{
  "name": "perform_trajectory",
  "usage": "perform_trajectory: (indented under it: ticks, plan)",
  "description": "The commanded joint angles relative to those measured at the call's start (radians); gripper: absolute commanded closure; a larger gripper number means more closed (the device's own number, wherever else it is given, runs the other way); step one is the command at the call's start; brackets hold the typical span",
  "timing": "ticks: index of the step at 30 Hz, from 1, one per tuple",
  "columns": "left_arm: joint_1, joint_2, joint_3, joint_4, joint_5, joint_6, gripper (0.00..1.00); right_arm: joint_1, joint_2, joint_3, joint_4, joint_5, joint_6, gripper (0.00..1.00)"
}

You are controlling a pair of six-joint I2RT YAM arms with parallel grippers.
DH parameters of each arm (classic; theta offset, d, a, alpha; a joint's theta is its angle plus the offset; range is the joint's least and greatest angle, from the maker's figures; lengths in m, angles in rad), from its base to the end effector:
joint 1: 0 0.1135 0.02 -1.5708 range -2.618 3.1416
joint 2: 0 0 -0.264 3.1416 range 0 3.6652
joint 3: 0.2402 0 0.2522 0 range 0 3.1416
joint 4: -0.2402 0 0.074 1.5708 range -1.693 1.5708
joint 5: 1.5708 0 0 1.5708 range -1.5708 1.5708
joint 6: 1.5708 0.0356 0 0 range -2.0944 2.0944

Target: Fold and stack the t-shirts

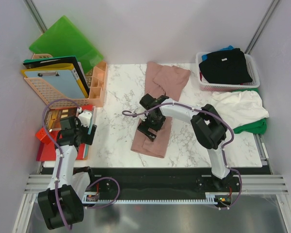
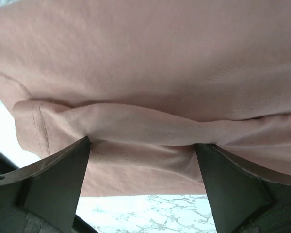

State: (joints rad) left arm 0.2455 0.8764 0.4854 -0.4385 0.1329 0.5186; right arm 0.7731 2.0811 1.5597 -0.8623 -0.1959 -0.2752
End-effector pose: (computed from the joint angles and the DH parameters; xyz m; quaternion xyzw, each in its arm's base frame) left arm 0.1701 0.0378 0.1979 0.1504 0.9181 0.0773 0.3584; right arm 0.2897 0.2923 0.1669 -0.5038 0.8533 0.1173 0.0661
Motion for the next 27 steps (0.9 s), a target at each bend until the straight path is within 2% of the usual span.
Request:
perform_trajectory:
  ticks: [1,7,13,23,27]
  plan:
    - [0.003,-0.002,0.030,0.044,-0.012,0.040,0.09,0.003,0.051,-0.018,-0.184,-0.161,-0.099,0.02]
    - [0.003,-0.001,0.022,0.055,-0.010,0.037,0.09,0.005,-0.044,-0.177,-0.233,-0.154,-0.174,0.02]
    - [0.003,0.016,0.035,0.061,-0.003,0.031,0.09,0.002,-0.150,-0.305,-0.222,-0.068,-0.217,0.02]
    - [0.003,0.021,0.041,0.057,0.008,0.014,0.09,0.002,-0.202,-0.234,-0.196,-0.054,-0.213,0.02]
    - [0.003,0.006,0.028,0.053,0.001,0.023,0.09,0.002,-0.266,-0.101,-0.260,-0.031,-0.206,0.02]
